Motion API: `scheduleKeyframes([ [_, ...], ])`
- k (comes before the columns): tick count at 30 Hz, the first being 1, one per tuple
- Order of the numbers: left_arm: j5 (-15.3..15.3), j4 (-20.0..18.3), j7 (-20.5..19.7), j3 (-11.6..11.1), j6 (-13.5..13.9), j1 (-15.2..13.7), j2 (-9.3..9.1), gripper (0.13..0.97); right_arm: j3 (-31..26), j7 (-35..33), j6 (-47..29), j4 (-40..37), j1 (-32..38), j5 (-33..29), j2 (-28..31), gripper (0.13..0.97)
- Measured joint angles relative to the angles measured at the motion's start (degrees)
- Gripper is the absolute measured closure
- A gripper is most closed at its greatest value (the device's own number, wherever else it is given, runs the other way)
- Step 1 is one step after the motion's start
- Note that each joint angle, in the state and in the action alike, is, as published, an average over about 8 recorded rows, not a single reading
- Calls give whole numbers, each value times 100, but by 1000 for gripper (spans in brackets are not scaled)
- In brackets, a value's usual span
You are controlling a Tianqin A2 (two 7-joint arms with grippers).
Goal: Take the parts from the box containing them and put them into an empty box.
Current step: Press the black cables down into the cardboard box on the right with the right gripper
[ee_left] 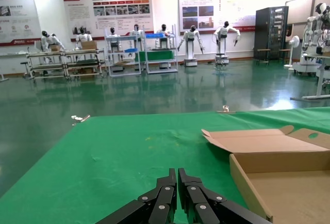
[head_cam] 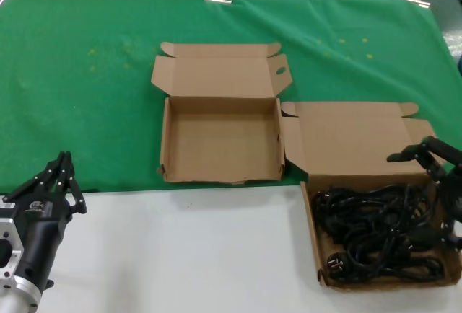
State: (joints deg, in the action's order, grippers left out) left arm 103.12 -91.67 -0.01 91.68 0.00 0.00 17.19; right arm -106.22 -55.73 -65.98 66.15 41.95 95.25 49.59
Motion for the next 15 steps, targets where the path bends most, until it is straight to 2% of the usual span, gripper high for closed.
scheduleKeyframes([
  [7,0,0,0,0,0,0,0,929,-225,-609,-17,-509,321,-167,-271,129],
  [15,0,0,0,0,0,0,0,929,-432,-1011,-74,-1075,477,-320,-414,131],
])
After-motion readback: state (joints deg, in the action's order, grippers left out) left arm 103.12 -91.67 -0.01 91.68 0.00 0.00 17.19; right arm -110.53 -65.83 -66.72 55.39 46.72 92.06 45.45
